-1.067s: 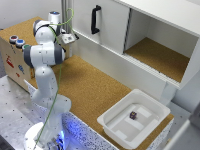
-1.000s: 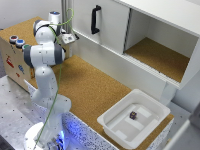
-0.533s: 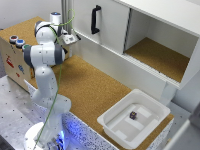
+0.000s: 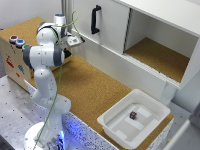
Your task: Grasp the handle of the drawer, then open it
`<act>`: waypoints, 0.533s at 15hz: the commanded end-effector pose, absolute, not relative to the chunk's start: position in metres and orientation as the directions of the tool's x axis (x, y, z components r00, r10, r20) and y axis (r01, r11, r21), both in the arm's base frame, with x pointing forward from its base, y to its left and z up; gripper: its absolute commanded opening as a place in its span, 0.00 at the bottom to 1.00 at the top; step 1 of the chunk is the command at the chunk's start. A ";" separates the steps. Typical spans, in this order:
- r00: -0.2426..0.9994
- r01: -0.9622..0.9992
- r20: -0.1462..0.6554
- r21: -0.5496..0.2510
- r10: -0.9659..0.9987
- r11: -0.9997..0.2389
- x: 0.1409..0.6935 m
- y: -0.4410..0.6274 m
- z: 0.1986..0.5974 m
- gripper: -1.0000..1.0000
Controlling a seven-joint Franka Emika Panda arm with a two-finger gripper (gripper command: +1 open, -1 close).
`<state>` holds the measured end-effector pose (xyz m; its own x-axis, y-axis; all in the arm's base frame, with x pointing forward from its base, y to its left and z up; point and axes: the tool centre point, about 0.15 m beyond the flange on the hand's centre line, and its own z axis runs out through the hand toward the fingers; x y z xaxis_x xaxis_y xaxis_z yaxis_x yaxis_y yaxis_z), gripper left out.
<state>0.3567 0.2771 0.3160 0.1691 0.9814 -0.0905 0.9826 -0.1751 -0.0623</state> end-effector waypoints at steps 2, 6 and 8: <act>0.206 0.978 -0.023 -0.009 0.978 -0.206 0.352 0.217 0.317 0.00; 0.195 0.981 -0.027 0.001 0.980 -0.195 0.345 0.199 0.323 0.00; 0.193 0.981 -0.027 0.003 0.981 -0.193 0.344 0.194 0.325 0.00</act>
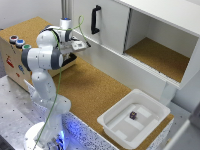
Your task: Grasp the handle of the drawer, then open it
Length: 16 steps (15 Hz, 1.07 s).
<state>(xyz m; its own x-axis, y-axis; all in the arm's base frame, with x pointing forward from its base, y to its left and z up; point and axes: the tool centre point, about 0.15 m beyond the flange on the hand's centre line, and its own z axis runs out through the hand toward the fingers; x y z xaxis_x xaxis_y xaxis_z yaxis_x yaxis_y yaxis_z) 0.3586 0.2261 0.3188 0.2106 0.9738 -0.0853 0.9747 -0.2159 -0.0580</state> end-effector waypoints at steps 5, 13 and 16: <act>0.222 0.975 -0.038 0.029 0.974 -0.221 0.352 0.177 0.327 0.00; 0.258 0.963 0.038 0.065 0.965 -0.260 0.357 0.188 0.360 0.00; 0.230 0.968 0.067 0.087 0.971 -0.235 0.353 0.199 0.382 0.00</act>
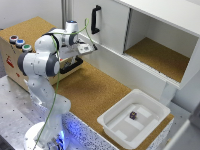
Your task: Grasp the handle of the drawer, then open it
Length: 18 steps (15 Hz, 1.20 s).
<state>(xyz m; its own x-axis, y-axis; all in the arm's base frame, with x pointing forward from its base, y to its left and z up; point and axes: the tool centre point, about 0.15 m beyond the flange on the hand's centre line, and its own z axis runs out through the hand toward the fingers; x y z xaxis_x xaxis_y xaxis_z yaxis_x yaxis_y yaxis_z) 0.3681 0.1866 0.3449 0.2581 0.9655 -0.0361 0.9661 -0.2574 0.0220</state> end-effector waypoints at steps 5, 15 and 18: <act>0.256 0.959 0.058 0.115 0.965 -0.261 0.351 0.191 0.411 1.00; 0.270 0.951 0.098 0.129 0.958 -0.281 0.327 0.221 0.459 1.00; 0.249 0.957 0.093 0.126 0.964 -0.260 0.320 0.250 0.451 1.00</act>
